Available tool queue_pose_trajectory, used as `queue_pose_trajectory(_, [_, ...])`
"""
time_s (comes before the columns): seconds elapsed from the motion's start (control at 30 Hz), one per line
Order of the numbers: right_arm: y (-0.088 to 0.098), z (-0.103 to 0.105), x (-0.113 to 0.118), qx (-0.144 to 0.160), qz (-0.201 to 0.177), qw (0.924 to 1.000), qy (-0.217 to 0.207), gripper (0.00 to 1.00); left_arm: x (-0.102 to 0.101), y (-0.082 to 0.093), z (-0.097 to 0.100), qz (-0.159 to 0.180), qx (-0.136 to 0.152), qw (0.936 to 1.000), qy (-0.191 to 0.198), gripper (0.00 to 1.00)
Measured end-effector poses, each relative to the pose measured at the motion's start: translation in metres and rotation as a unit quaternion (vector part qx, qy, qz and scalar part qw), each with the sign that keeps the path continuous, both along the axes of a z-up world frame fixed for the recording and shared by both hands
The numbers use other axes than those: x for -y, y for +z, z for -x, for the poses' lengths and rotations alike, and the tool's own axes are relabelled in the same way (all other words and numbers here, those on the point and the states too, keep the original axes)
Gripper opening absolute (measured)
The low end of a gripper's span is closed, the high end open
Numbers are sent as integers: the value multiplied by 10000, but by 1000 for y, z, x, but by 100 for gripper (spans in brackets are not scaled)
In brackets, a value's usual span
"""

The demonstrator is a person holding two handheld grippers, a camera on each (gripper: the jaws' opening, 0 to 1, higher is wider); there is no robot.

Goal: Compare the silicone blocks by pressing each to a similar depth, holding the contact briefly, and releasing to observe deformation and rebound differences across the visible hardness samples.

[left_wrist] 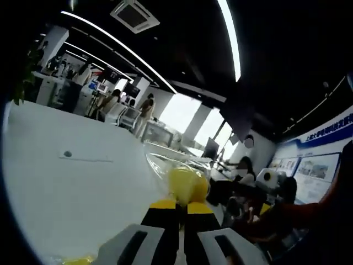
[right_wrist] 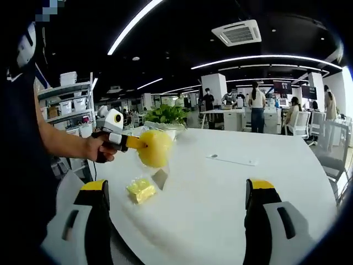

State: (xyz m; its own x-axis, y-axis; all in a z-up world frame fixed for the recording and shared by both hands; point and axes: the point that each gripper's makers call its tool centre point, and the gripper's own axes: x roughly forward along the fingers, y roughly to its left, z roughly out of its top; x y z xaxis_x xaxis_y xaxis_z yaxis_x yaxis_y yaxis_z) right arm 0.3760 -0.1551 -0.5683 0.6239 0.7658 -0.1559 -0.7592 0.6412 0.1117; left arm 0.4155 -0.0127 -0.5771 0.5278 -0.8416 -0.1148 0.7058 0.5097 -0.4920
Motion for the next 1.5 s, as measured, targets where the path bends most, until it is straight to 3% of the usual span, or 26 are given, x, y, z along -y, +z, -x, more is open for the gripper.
queue_pose_trajectory(0.17, [20,-9,-23,184,-60,9993,309,96,-5,8,5,2,66,10000,-44,0])
queue_pose_trajectory(0.3, [33,-14,-39,302,-40,9979,578,86,-8,14,9,114,34,9999,-28,0])
queue_pose_trajectory(0.37, [38,-15,-45,337,-80,9973,640,88,-8,15,12,129,57,9999,-24,0])
queue_pose_trajectory(0.5, [36,-12,-62,191,-61,9951,971,87,-6,19,19,201,58,9998,-72,0])
queue_pose_trajectory(0.77, [32,-19,-79,115,-222,9935,1110,92,-5,30,27,305,177,9993,-137,0])
queue_pose_trajectory(1.1, [38,-23,-91,-60,-655,9896,1281,73,-5,42,34,404,270,9987,-176,0])
queue_pose_trajectory(1.5, [31,-17,-106,-246,-560,9845,1647,53,1,45,39,423,271,9984,-278,0])
